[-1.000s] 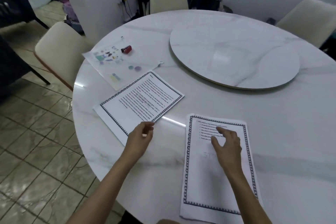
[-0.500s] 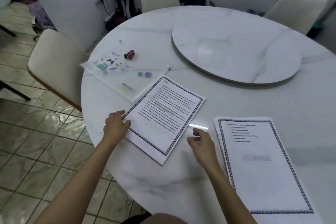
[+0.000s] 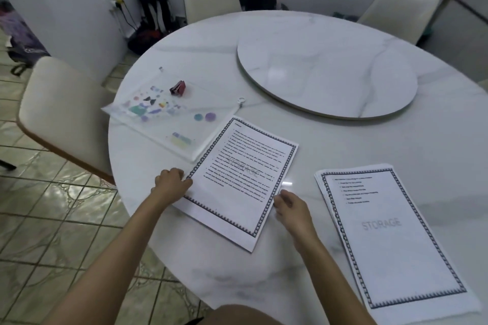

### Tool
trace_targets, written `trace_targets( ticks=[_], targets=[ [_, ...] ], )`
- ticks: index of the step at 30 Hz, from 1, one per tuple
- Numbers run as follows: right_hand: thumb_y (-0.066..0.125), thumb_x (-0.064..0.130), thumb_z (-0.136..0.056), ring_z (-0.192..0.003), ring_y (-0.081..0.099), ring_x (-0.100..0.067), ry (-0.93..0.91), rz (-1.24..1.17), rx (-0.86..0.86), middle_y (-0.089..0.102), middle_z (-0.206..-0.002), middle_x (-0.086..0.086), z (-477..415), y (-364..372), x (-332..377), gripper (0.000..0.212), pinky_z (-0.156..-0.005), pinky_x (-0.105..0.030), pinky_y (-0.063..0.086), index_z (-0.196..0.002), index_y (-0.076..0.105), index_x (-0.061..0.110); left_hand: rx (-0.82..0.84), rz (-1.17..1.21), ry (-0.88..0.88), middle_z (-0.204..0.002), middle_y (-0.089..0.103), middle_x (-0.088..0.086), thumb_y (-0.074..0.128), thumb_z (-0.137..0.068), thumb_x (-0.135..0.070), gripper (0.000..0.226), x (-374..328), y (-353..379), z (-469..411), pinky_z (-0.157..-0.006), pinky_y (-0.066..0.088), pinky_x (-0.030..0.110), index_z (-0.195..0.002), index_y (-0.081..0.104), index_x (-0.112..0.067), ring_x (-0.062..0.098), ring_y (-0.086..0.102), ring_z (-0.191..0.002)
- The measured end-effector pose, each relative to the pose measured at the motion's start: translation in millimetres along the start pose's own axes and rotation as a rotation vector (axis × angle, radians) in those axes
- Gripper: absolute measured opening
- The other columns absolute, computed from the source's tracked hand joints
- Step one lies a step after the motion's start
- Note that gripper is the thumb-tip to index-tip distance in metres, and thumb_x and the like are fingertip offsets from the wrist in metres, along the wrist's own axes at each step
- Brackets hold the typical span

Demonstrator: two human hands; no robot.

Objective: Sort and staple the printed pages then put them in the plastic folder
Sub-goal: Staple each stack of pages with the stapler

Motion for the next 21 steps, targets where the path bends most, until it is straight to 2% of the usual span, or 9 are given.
trace_targets(
  ticks=[3,5,6,8,10,13,16,18,21],
  targets=[
    [0.051,0.019,-0.095,-0.092,0.060,-0.021,0.024,-0.052,-0.003,0.062,-0.093,-0.002,-5.0,5.1,-2.2,0.021,-0.095,-0.039,0.049,-0.110,0.060,0.006,0.053,0.011,0.033,-0.127,0.049,0.018,0.048,-0.094,-0.028,0.041,-6.2,-0.6,1.6,-0.100,0.034,0.033,-0.127,0.047,-0.004,0.032,0.044,-0.120],
    [0.050,0.017,-0.096,-0.091,0.061,-0.016,0.029,-0.089,0.015,0.065,-0.096,0.002,-7.1,7.2,-2.6,0.013,-0.088,-0.031,0.049,-0.102,0.060,0.014,0.060,0.067,0.056,-0.100,0.054,0.012,0.047,-0.095,-0.023,0.016,-6.9,-0.6,0.2,-0.088,0.039,0.031,-0.101,0.051,-0.009,0.027,0.050,-0.101],
    [0.049,0.017,-0.096,-0.091,0.062,-0.016,0.036,-0.104,0.023,0.066,-0.097,0.002,-8.2,7.3,-3.1,0.012,-0.087,-0.029,0.049,-0.099,0.061,0.016,0.055,0.098,0.069,-0.085,0.050,0.006,0.046,-0.095,-0.021,0.011,-7.2,-1.8,0.5,-0.078,0.039,0.029,-0.086,0.049,-0.014,0.024,0.050,-0.088],
    [0.049,0.019,-0.097,-0.095,0.064,-0.019,0.061,-0.112,0.029,0.068,-0.101,-0.001,-11.7,6.6,-6.2,0.015,-0.090,-0.033,0.050,-0.103,0.061,0.013,0.059,0.122,0.079,-0.068,0.039,-0.001,0.044,-0.095,-0.017,0.030,-6.1,-3.4,-0.9,-0.059,0.031,0.026,-0.066,0.038,-0.020,0.017,0.041,-0.065],
    [0.049,0.020,-0.096,-0.096,0.066,-0.021,0.077,-0.102,0.040,0.069,-0.106,-0.004,-13.8,6.2,-7.6,0.021,-0.093,-0.038,0.051,-0.110,0.062,0.010,0.073,0.132,0.083,-0.064,0.037,0.002,0.044,-0.094,-0.015,0.033,-5.5,-3.6,-0.6,-0.053,0.024,0.025,-0.062,0.038,-0.015,0.013,0.033,-0.056],
    [0.050,0.019,-0.095,-0.094,0.067,-0.023,0.088,-0.092,0.049,0.071,-0.105,-0.005,-17.2,6.1,-9.7,0.023,-0.092,-0.040,0.052,-0.111,0.064,0.010,0.106,0.116,0.092,-0.069,0.043,0.005,0.043,-0.095,-0.019,0.028,-5.3,3.2,1.3,-0.056,0.026,0.028,-0.068,0.043,-0.010,0.019,0.039,-0.063],
    [0.049,0.018,-0.095,-0.095,0.067,-0.024,0.091,-0.085,0.058,0.071,-0.102,-0.006,-19.7,6.2,-10.4,0.022,-0.092,-0.041,0.052,-0.109,0.065,0.010,0.092,0.159,0.121,-0.094,0.054,0.010,0.041,-0.096,-0.019,0.019,-11.2,3.8,5.1,-0.071,0.035,0.028,-0.094,0.054,-0.005,0.024,0.048,-0.086],
    [0.049,0.018,-0.095,-0.094,0.068,-0.025,0.097,-0.086,0.064,0.072,-0.102,-0.007,-21.2,5.3,-11.1,0.023,-0.092,-0.042,0.052,-0.109,0.065,0.010,0.108,0.203,0.125,-0.106,0.057,0.012,0.040,-0.097,-0.018,0.023,-13.5,5.6,6.5,-0.081,0.038,0.029,-0.106,0.055,-0.003,0.026,0.051,-0.096],
    [0.049,0.019,-0.096,-0.093,0.068,-0.025,0.095,-0.070,0.075,0.072,-0.101,-0.008,-22.4,2.9,-10.4,0.023,-0.090,-0.040,0.053,-0.110,0.065,0.009,0.115,0.200,0.151,-0.123,0.056,0.015,0.038,-0.097,-0.016,0.029,-16.5,8.0,9.6,-0.084,0.036,0.028,-0.118,0.053,-0.003,0.027,0.052,-0.104]
  ],
)
Point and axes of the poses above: each hand's wrist, its own z-axis away from the middle knuckle, its own y-axis out of the palm, x = y × z, the point moved 7 cm from there along -z, towards the middle knuckle
